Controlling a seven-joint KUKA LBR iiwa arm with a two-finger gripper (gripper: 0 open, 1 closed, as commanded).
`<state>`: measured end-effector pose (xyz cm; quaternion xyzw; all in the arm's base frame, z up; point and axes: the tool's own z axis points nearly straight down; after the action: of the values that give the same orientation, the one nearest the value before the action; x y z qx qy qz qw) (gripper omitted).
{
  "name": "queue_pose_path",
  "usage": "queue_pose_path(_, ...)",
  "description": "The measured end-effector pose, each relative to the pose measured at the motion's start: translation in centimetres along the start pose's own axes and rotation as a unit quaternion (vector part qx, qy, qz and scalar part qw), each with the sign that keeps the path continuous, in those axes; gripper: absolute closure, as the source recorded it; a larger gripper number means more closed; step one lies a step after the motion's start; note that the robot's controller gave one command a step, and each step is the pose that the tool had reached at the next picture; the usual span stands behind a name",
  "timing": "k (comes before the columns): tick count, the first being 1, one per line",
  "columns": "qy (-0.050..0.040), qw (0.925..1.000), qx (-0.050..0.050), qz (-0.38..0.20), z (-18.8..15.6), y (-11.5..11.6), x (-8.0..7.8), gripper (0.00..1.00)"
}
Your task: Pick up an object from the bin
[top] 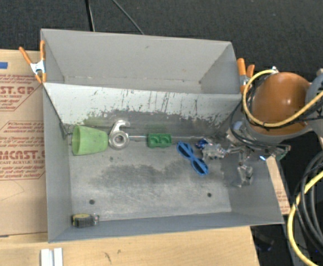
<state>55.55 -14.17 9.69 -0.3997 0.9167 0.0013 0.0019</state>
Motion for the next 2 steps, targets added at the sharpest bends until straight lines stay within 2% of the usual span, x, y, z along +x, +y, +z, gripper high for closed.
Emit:
queue_pose_path(1,-0.0005,0.9968,0.000,-0.080,2.42,1.64,-6.48,0.00)
queue_pose_path(2,0.0006,0.9970,0.000,-0.078,2.36,1.49,-6.24,1.00)
